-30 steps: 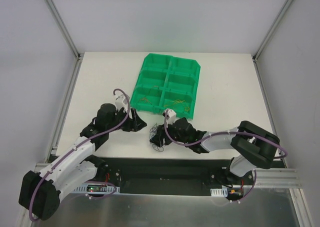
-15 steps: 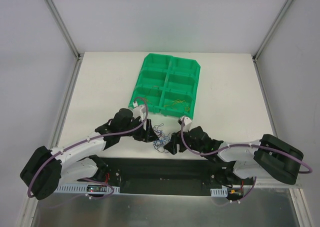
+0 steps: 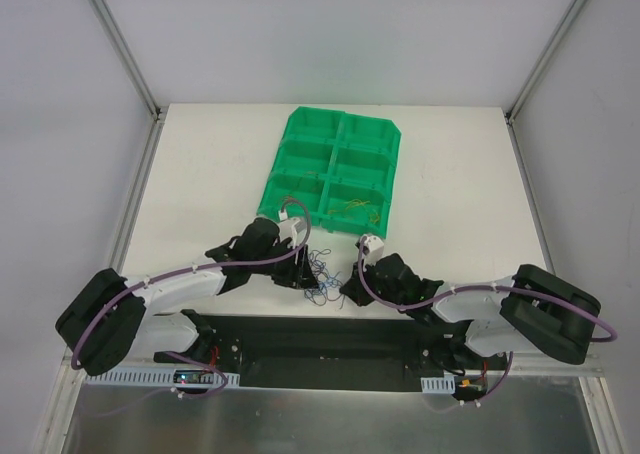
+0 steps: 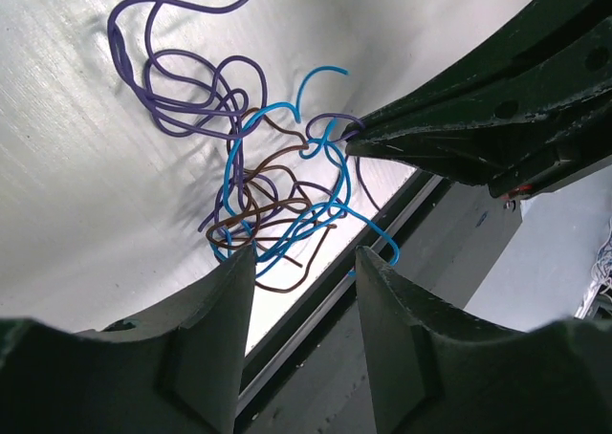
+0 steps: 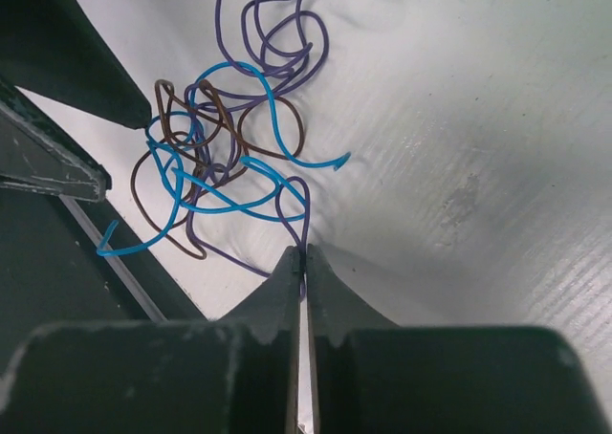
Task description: Untangle the cables
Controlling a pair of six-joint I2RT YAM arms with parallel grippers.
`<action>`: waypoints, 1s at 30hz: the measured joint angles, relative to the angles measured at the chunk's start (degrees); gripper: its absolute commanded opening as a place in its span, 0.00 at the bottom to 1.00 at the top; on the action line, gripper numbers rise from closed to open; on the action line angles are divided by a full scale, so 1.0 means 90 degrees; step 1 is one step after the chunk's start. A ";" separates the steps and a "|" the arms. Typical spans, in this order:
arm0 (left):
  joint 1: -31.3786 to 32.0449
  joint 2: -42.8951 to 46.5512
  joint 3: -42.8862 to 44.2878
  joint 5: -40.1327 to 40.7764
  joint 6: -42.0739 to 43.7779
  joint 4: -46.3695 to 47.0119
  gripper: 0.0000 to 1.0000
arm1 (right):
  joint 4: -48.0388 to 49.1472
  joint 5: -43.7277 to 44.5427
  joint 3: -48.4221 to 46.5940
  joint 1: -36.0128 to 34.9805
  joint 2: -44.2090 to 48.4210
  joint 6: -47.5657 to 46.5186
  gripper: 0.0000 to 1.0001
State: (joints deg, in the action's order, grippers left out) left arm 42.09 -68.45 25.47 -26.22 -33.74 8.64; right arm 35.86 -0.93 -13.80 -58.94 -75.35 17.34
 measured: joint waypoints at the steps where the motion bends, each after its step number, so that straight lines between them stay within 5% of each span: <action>1: 0.0027 -0.0012 0.0019 0.0012 -0.0005 -0.0015 0.48 | 0.0000 0.0049 0.0000 -0.0002 0.0000 0.0022 0.01; 5: 0.0073 -0.0024 0.0228 0.0112 0.0046 -0.0245 0.57 | 0.0000 0.0138 0.0000 -0.0005 0.0000 0.0051 0.01; 15: 0.0097 -0.0027 0.0857 0.0563 0.0471 -0.0911 0.43 | 0.0000 0.0284 0.0002 -0.0010 0.0182 0.0049 0.01; 24: 0.0418 -0.0675 0.1042 0.0826 0.0520 -0.1022 0.53 | 0.0007 0.0364 0.0046 -0.0017 0.0325 0.0046 0.00; 30: 0.0493 -0.1222 0.1379 0.0996 0.0568 -0.1066 0.31 | 0.0114 0.0369 0.0083 -0.0022 0.0260 0.0049 0.01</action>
State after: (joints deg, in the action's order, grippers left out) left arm 46.52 -79.44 37.89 -17.26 -28.62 -0.95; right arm 36.88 2.39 -13.06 -59.13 -73.01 17.78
